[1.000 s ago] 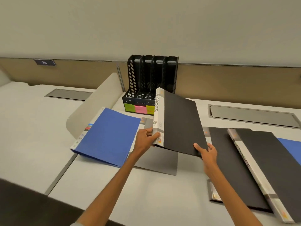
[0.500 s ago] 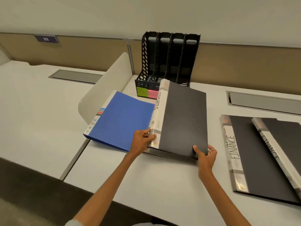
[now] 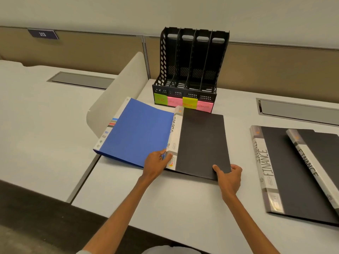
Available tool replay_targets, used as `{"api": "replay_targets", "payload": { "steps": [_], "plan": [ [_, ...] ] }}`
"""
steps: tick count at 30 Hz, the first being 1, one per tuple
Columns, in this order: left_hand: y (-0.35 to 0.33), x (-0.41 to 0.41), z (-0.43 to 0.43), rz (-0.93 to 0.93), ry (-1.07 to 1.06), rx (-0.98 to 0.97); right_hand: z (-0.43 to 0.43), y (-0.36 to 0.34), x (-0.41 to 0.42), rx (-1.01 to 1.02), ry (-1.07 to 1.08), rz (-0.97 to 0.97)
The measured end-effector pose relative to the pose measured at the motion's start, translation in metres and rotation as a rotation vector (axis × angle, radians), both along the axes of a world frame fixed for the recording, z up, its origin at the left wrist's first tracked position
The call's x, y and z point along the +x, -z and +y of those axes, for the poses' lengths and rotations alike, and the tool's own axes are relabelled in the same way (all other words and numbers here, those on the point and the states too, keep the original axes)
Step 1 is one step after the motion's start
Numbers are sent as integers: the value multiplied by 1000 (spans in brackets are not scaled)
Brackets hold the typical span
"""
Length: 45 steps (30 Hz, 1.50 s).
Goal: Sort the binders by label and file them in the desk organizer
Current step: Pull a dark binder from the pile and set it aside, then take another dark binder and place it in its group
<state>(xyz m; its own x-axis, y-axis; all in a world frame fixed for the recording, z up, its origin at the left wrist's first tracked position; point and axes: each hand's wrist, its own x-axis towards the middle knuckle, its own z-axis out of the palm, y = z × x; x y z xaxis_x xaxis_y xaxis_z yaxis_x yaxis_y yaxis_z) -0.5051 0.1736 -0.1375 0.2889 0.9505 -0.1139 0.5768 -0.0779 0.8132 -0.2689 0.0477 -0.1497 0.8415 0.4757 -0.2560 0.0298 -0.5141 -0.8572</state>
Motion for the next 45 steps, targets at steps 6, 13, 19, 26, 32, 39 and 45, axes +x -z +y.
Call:
{"api": "replay_targets", "payload": {
  "steps": [6,13,19,26,32,39,45],
  "plan": [
    [5,-3,2,151,26,64,4,0,0,-130,-91,-215],
    [5,0,-4,219,-63,191,3,5,-2,-245,-138,-317],
    [-5,13,-11,283,-183,338,0,7,1,-222,-162,-335],
    [-22,52,-22,216,-241,403,-9,-5,25,-72,-172,-307],
    [-33,109,-42,79,-161,446,-34,-25,69,70,-109,-296],
    [-49,197,-82,9,21,220,-79,-46,141,110,-17,-450],
    [-48,287,-124,444,235,-136,-120,-52,207,-102,58,-621]
  ]
}}
